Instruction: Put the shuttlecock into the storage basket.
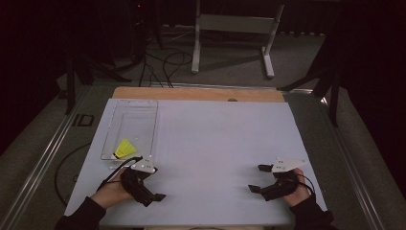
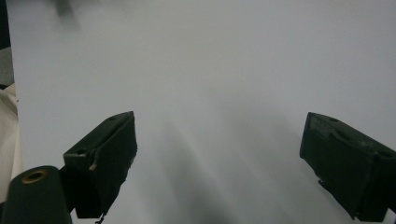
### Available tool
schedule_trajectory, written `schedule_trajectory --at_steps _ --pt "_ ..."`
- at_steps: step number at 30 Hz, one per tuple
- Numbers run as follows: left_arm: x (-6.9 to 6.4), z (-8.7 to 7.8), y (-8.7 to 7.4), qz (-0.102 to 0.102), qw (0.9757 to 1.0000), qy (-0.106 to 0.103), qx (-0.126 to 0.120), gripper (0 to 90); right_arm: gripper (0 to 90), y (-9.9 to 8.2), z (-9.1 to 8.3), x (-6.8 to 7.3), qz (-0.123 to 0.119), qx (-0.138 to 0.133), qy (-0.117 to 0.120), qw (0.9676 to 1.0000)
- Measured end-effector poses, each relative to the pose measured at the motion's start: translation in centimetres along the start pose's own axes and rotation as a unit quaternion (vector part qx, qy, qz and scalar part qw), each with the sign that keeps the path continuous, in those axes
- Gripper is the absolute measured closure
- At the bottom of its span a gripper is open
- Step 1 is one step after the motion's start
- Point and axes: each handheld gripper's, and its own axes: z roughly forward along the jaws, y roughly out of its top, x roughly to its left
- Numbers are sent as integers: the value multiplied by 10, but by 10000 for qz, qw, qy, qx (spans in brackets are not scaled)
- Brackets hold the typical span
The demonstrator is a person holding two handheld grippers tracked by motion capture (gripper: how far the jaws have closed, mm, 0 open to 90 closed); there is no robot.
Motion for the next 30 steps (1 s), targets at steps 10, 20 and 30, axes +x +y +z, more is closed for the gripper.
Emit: schedule_trajectory --at_steps 10,20,30 --pt "2 -10 -23 -275 9991 232 -231 1 113 -1 0 1 -15 19 -20 10000" --pt "4 -26 -47 -463 9962 450 -583 1 113 -4 -2 1 -16 6 -51 10000" --pt "7 -28 -58 -600 9930 252 -988 1 110 -5 -1 1 -10 14 -47 10000"
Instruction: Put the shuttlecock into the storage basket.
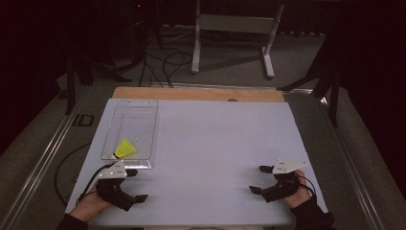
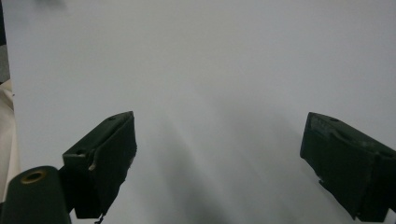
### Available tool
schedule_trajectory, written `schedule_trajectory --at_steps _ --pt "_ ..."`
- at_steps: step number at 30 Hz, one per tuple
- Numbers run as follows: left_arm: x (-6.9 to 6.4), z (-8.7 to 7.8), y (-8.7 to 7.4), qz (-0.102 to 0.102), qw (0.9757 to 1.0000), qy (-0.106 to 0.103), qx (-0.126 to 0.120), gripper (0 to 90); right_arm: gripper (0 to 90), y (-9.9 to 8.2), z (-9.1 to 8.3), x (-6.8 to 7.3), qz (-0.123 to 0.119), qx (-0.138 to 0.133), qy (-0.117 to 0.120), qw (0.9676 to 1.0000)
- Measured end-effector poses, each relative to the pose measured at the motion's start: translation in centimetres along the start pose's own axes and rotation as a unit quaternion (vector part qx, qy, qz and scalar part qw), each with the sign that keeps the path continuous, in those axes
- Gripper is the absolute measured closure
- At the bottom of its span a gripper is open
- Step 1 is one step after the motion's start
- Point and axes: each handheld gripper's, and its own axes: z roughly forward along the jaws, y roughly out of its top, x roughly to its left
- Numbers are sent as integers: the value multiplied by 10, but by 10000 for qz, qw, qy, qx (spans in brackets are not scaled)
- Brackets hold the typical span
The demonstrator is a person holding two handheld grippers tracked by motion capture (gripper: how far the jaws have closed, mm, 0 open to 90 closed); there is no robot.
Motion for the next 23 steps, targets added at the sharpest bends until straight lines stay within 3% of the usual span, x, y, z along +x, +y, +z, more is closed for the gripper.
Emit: schedule_trajectory --at_steps 4,7,9,14,23 --pt "2 3 -2 -70 10000 16 -35 2 110 -1 0 0 -7 12 -9 10000" --pt "2 5 -4 -101 9997 95 -209 2 110 -1 1 0 16 -3 -3 10000" --pt "0 9 -3 -20 9996 163 -247 1 110 -1 1 -1 8 5 -7 10000" --pt "-2 14 -1 -17 9996 225 -162 2 110 -2 2 -1 35 7 16 10000" --pt "-5 17 -1 0 9998 153 -99 2 110 -3 3 -3 86 4 4 10000"
